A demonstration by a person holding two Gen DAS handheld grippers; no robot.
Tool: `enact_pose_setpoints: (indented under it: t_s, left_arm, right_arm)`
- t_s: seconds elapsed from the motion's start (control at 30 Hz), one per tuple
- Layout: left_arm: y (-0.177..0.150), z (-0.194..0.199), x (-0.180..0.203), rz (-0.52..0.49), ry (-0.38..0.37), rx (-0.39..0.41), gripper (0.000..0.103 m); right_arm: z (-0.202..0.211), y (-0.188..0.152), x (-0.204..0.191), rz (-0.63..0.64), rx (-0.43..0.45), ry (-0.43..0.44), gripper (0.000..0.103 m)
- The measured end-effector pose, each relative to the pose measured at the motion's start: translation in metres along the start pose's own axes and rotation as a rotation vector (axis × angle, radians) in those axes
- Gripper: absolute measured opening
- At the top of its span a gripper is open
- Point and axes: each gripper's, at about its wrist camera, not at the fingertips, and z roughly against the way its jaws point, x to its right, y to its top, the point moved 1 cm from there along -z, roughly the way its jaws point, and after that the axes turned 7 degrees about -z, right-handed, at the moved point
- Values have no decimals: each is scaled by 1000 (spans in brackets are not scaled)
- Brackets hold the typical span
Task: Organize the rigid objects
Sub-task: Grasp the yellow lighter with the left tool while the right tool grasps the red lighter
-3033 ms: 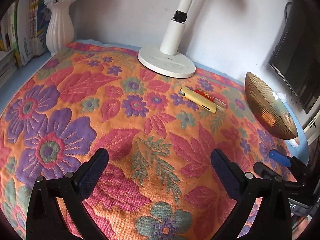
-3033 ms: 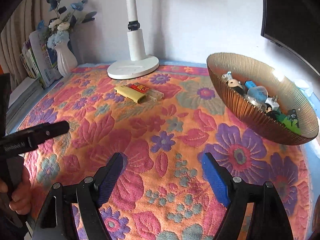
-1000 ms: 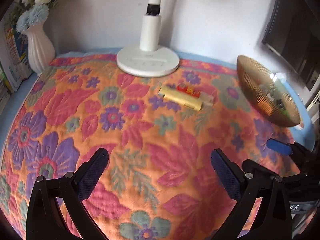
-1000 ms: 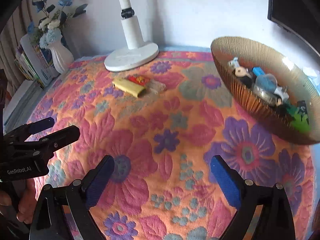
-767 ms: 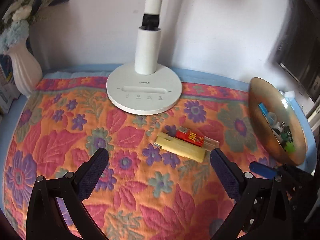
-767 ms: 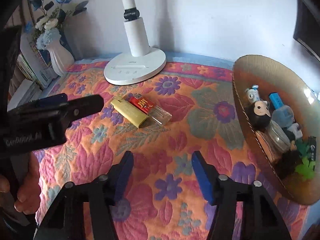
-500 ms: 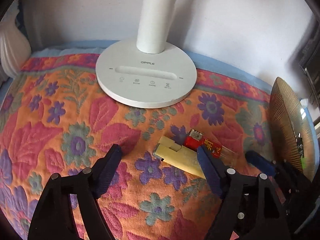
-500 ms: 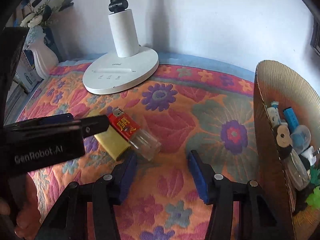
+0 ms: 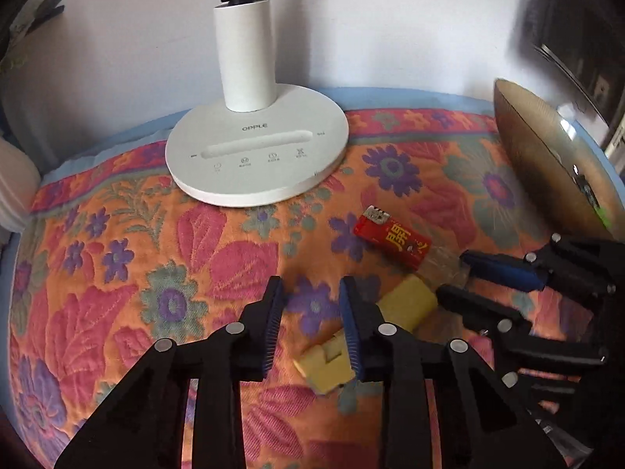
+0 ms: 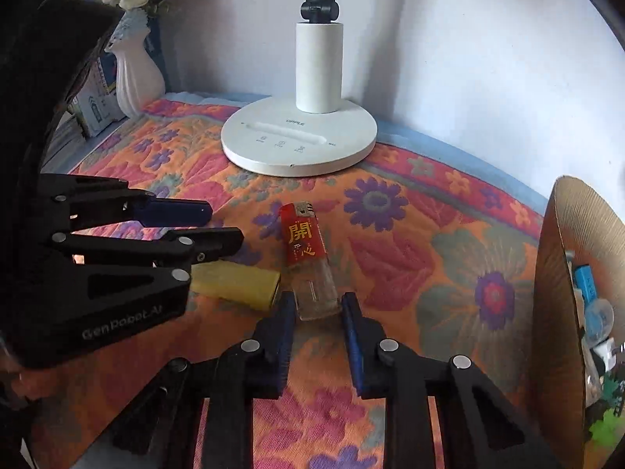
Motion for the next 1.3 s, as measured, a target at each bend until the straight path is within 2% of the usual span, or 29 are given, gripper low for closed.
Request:
enact_pose_setpoints:
  t_s: [0.13,0.23,0.27,0.3,0.37,0.4,0.47,0.6,0.67,0.7,0.77,0.8,0.83,0.87,0.93,1.07,1.13,1.23,1.3]
  left_arm:
    - [-32,23,1,-104,-72,-9,23]
    - [-54,42,10,-141,-146,-25,22]
    - [-58,47,15,-156,-156,-22,26]
    - [-61,50,19,-157,-141,-21,36]
    - [-60,51,18,-110,-97,-37,56]
    - [-56,51,15,-69,-104,-36,59]
    - [-48,50,9,10,-155,-11,59]
    - [-28,36,9,129,-203,23,59]
    - [-19,20,19,130,-160,-14,57]
    - [-16,13,25,106,-115,-26,53]
    - [-13,11,42,16,-15,-5,50]
    - [-14,11,50,-24,19,5,43]
    - [-14,13,56,-51,13,19,33]
    - [-15,15,62,-71,8,23,21]
    - [-21,22,72,-114,22,25,20]
    - [-48,46,81,-140,-20,48,20]
    - [-63,55,78,-101,-55,45,20]
    - [-81,64,70,-34,-162,55,20]
    - [-92,66,69,-8,-171,69,21]
  right_arm:
    - [26,-33,-2,-42,-14,7,23]
    - [47,-61,-3,-75,-8,-2,23]
    - [52,-68,-3,-88,-6,-8,23]
    - [57,-75,-2,-107,-5,-8,23]
    - [63,-80,1,-141,-10,-8,23]
    - [64,-81,3,-161,-20,-6,24]
    - [65,-79,5,-180,-44,15,36]
    - [61,-67,-3,-144,-15,-28,39]
    - [50,-59,-6,-128,-26,-37,39]
    - [43,-55,-8,-124,-36,-38,39]
    - [39,-53,-13,-108,-20,-58,37]
    - [39,-53,-16,-91,-13,-65,33]
    - [40,-54,-19,-74,-7,-61,24]
    - [42,-57,-23,-55,0,-65,23]
    - [46,-61,-25,-42,3,-85,22]
    - [72,-79,-11,-83,25,-113,22]
    - [89,-87,0,-105,45,-118,22]
    - [105,-94,14,-125,66,-103,22]
    - [103,-99,19,-138,63,-85,22]
